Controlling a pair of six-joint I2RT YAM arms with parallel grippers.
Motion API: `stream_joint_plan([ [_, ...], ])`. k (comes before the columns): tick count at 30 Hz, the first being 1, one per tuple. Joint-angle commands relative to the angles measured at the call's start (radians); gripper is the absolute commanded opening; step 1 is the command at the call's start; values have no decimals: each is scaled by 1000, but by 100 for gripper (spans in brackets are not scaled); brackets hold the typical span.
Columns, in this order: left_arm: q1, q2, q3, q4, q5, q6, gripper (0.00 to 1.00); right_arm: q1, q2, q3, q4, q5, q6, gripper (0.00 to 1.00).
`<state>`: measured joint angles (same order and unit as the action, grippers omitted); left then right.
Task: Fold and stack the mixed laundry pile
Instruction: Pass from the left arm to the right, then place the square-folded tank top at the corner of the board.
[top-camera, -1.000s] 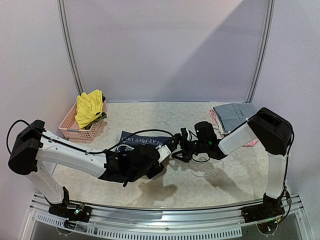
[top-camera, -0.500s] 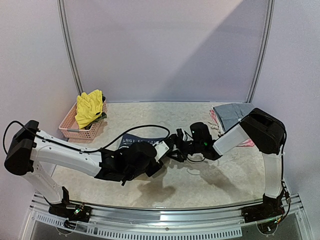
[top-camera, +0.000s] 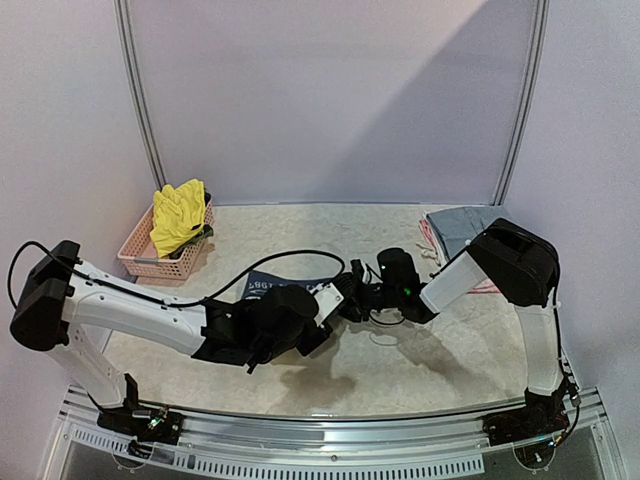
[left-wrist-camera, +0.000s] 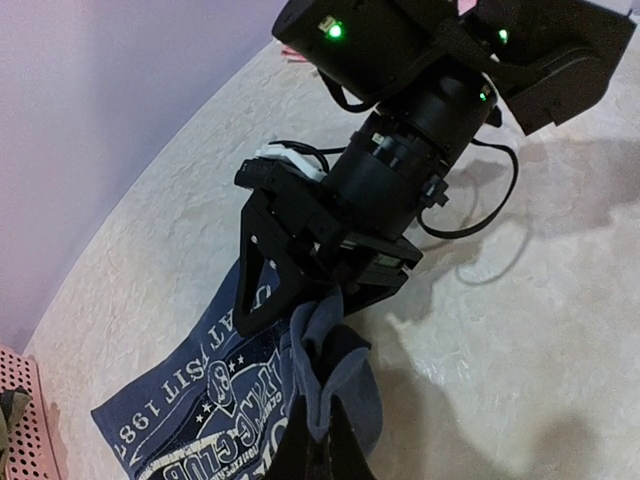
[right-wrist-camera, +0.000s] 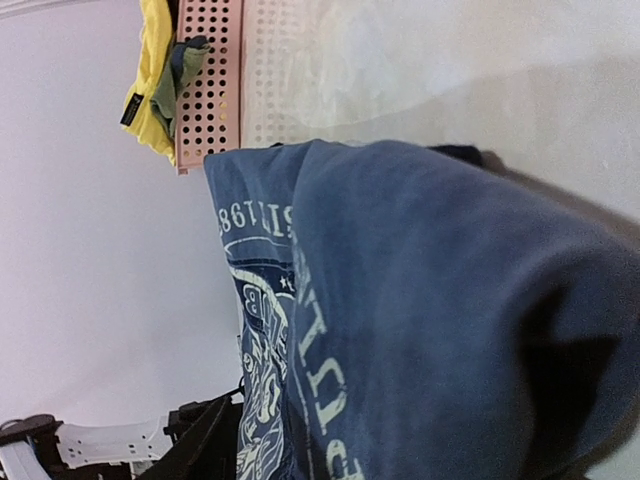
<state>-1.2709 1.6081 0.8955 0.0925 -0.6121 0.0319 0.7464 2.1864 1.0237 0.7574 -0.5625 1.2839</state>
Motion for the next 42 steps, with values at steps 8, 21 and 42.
stream_joint_plan([
  [8,-55,47,78,-87,170,-72,50,-1,23,2,-1,0,-13,32],
  [21,-73,-184,-75,-187,258,-248,100,-27,-16,16,-177,-41,-165,0],
  [42,-47,-822,-314,-699,-111,-501,100,-140,-311,220,-1131,347,-942,0],
])
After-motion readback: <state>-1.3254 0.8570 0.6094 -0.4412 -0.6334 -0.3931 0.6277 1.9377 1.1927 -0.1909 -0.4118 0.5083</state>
